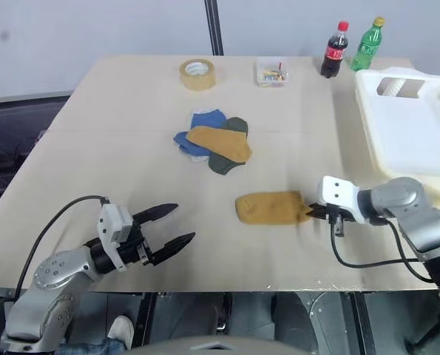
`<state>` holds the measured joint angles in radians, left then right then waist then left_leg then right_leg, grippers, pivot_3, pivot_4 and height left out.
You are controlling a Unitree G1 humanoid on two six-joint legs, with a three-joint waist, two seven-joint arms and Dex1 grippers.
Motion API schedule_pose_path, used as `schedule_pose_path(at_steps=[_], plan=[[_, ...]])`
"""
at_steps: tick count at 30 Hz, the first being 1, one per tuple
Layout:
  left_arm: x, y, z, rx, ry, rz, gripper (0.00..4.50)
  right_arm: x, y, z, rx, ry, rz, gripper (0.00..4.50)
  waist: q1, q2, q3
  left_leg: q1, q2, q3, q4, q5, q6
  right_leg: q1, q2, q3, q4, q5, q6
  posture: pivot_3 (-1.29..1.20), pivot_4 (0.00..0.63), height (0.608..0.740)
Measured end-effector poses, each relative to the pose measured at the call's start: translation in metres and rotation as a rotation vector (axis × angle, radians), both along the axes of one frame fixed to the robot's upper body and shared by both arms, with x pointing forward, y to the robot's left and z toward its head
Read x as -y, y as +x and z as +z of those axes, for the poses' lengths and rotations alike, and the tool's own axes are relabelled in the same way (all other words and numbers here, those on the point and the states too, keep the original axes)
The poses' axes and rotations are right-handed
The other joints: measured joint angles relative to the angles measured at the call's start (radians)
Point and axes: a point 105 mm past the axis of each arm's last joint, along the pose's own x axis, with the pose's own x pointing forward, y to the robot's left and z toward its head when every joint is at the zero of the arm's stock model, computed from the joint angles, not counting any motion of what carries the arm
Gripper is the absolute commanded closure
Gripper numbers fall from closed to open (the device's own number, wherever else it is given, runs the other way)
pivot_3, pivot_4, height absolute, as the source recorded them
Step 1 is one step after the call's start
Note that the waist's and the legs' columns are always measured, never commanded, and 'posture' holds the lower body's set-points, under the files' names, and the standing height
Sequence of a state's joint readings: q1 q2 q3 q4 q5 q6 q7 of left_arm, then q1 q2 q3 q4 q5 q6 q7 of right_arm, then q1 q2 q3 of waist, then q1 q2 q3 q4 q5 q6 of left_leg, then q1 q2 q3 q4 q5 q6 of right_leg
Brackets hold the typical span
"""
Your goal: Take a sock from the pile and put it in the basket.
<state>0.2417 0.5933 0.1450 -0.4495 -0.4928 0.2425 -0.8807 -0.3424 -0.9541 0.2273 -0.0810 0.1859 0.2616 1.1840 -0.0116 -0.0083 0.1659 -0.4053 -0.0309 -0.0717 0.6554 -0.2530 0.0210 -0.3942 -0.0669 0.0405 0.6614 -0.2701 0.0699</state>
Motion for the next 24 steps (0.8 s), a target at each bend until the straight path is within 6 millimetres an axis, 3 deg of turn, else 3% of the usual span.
schedule_pose_path(at_steps=[3, 5, 9, 16, 20, 24], plan=[[0.0, 0.0, 0.0, 0.003, -0.007, 0.01, 0.0, 0.01, 0.006, 0.002, 0.022, -0.038, -0.021, 4.44, -0.003, 0.0, 0.0, 0.002, 0.001, 0.001, 0.0, 0.0, 0.0, 0.001, 0.0, 0.001, 0.001, 0.0, 0.0, 0.0, 0.15, 0.738], [0.0, 0.001, 0.0, 0.006, -0.009, 0.011, 0.0, -0.004, 0.01, 0.01, 0.11, -0.005, 0.039, 4.44, -0.003, 0.0, 0.0, 0.004, 0.001, 0.001, -0.001, 0.0, 0.0, 0.002, 0.0, 0.002, 0.001, 0.0, 0.0, 0.0, 0.15, 0.738], [0.001, 0.001, 0.0, 0.009, -0.009, 0.01, 0.0, -0.003, 0.007, 0.008, 0.136, -0.033, 0.076, 3.08, 0.005, 0.0, 0.0, 0.004, 0.0, 0.001, -0.001, 0.0, 0.0, 0.003, -0.001, 0.001, 0.0, 0.0, 0.0, 0.0, 0.15, 0.738], [0.002, 0.001, 0.001, 0.011, -0.009, 0.004, 0.0, 0.012, -0.005, 0.002, 0.037, -0.071, 0.029, 0.04, 0.001, 0.0, 0.0, 0.004, 0.001, 0.001, -0.001, 0.0, 0.0, 0.003, -0.003, 0.002, 0.0, 0.0, 0.0, 0.0, 0.15, 0.738], [0.002, 0.001, 0.001, 0.013, -0.01, 0.003, 0.0, 0.015, -0.003, 0.019, 0.004, -0.023, -0.039, 0.04, -0.002, 0.0, 0.0, 0.005, 0.001, 0.002, -0.001, 0.0, 0.0, 0.004, -0.003, 0.002, 0.0, 0.0, 0.0, 0.0, 0.15, 0.738], [0.002, 0.003, 0.006, 0.032, -0.017, 0.005, 0.0, -0.004, 0.016, 0.048, 0.102, 0.099, -0.059, 0.04, -0.004, 0.0, 0.0, 0.006, 0.001, 0.002, -0.001, 0.0, 0.0, 0.004, -0.002, 0.002, 0.0, 0.0, 0.0, 0.0, 0.15, 0.738]])
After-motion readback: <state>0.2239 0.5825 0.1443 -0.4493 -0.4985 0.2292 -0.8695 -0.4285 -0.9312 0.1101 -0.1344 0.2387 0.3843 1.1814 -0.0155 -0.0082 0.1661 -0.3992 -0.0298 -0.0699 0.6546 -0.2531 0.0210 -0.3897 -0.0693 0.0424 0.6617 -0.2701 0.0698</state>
